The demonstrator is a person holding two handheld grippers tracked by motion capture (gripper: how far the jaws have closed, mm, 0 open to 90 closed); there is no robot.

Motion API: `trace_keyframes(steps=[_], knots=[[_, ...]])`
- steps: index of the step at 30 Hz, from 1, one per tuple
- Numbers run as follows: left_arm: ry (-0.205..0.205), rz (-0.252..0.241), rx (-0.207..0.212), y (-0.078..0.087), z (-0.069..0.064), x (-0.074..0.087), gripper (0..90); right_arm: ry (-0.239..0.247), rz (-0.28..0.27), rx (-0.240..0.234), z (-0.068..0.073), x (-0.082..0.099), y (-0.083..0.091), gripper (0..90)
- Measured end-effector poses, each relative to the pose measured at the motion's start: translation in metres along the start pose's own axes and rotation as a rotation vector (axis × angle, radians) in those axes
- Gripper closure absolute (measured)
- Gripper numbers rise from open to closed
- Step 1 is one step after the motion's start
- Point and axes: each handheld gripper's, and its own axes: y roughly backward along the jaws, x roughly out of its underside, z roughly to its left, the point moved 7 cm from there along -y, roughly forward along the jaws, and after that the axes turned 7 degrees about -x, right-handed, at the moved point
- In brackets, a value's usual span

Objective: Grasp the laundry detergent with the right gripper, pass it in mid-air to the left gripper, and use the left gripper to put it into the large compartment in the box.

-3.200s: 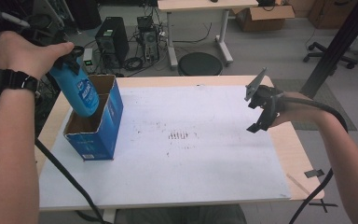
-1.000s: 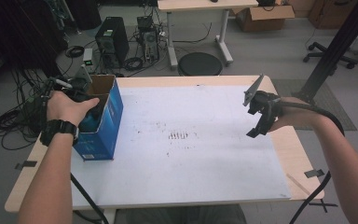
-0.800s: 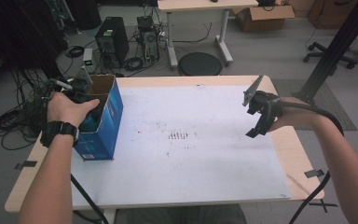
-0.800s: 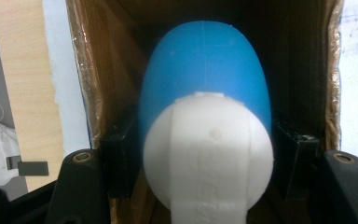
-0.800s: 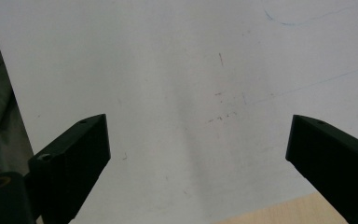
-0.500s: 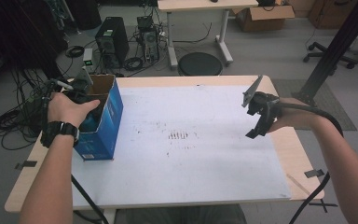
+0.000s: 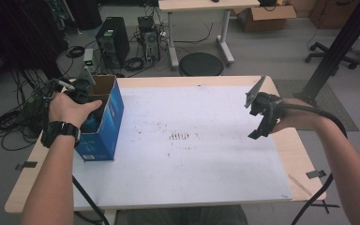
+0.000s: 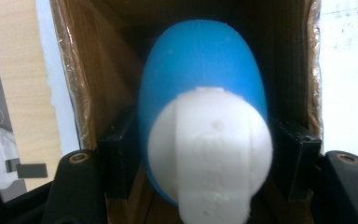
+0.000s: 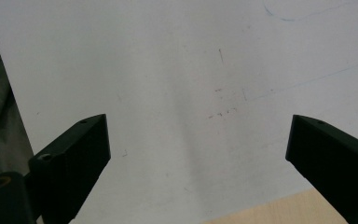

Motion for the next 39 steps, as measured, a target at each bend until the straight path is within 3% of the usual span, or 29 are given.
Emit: trace_keyframes(steps=[5, 9, 14, 19, 24, 28, 33, 39], knots=[[-0.001, -0.006, 0.001, 0.007, 0.002, 0.001, 31.5, 0.002, -0.005, -0.001, 0.001, 0.000, 0.001, 6.2], [-0.004, -0.019, -0.022, 0.018, 0.006, 0.001, 30.2, 0.001, -0.006, 0.001, 0.001, -0.001, 0.002, 6.2], [-0.032, -0.040, -0.036, 0.040, 0.007, 0.000, 27.8, 0.008, -0.014, -0.003, 0.003, -0.004, 0.004, 6.2], [-0.069, -0.066, -0.039, 0.060, 0.000, -0.003, 26.4, 0.015, -0.019, 0.000, 0.004, -0.007, 0.005, 6.1], [-0.118, -0.096, -0.016, 0.072, -0.019, -0.007, 22.5, 0.023, -0.019, -0.002, 0.005, -0.010, 0.006, 6.1], [-0.179, -0.101, -0.001, 0.074, -0.039, -0.011, 19.8, 0.021, -0.012, 0.001, 0.004, -0.009, 0.006, 6.0], [-0.250, -0.105, 0.023, 0.070, -0.068, -0.014, 16.9, 0.015, -0.009, 0.001, 0.003, -0.007, 0.005, 6.0], [-0.305, -0.131, 0.074, 0.060, -0.102, -0.018, 12.9, 0.007, -0.001, -0.003, 0.003, -0.005, 0.004, 6.0]])
